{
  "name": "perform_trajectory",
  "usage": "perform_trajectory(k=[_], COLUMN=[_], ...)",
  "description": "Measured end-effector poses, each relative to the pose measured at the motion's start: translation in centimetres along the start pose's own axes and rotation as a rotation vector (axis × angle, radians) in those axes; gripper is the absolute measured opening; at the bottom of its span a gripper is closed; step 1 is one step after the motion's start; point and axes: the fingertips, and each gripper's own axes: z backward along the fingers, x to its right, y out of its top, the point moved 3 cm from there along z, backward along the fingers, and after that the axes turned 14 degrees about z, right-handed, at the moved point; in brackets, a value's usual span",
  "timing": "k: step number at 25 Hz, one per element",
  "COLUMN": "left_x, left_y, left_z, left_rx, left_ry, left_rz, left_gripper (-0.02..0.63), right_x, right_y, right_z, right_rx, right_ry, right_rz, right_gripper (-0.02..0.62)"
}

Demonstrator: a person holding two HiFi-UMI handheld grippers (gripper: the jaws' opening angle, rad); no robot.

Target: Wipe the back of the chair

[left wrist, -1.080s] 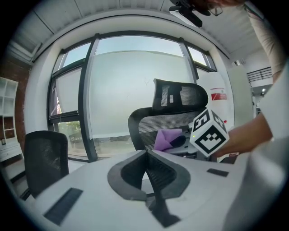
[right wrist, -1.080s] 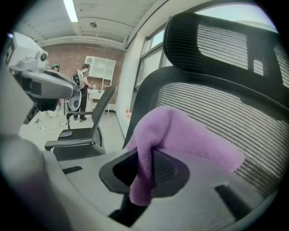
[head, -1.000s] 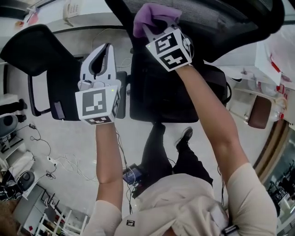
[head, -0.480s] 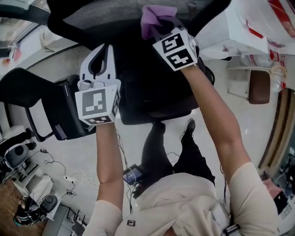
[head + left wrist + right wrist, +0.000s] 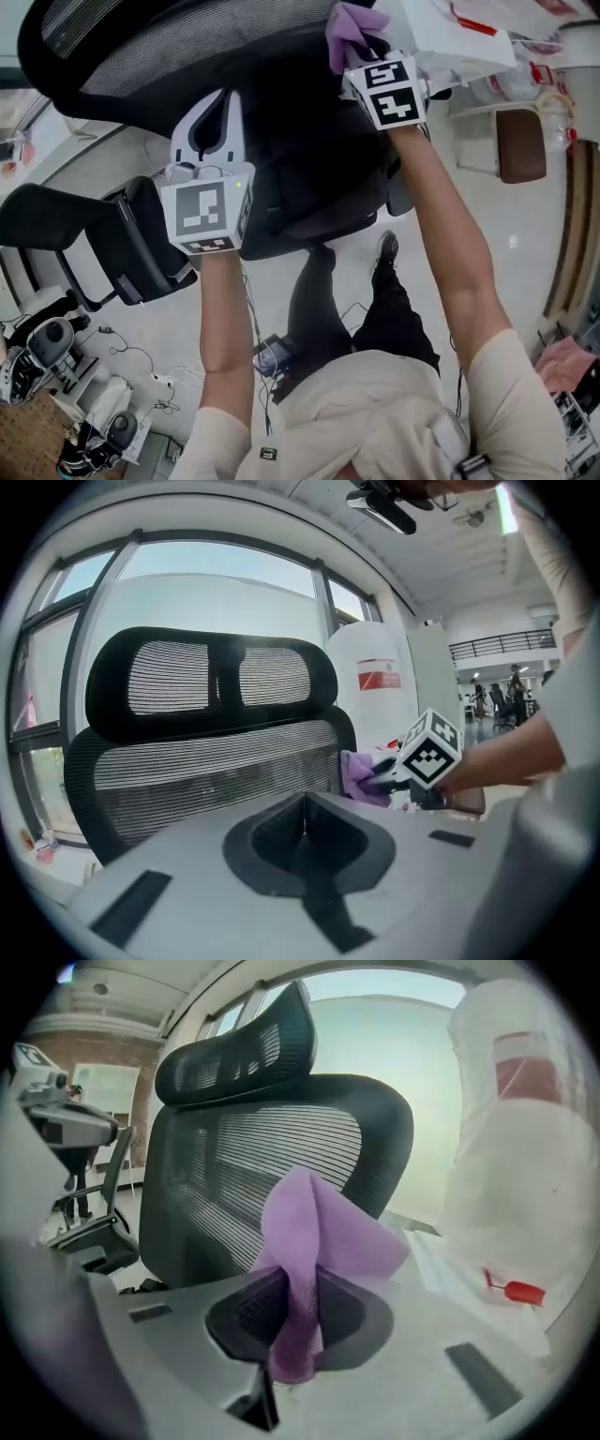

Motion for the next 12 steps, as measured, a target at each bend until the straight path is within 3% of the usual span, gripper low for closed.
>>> perform_trajectory(k=[6,12], left_x=[-1.4,-5.4], left_y=[-0.2,-0.8], left_z=[1.3,3.6], left_rx=[0.004,0.008], left_ry=[0.031,0.101], left_rz=[0.011,0.036], left_gripper=[0.008,0.008], right_x=[-1.4,-7.1], right_y=[1.2,6.1], right_z=[-0.6,-3.0], right_rx=[0.012,0.079], right_ry=[0.038,0.132], right_rz=[0.021,0.070], right_gripper=[0.051,0.051])
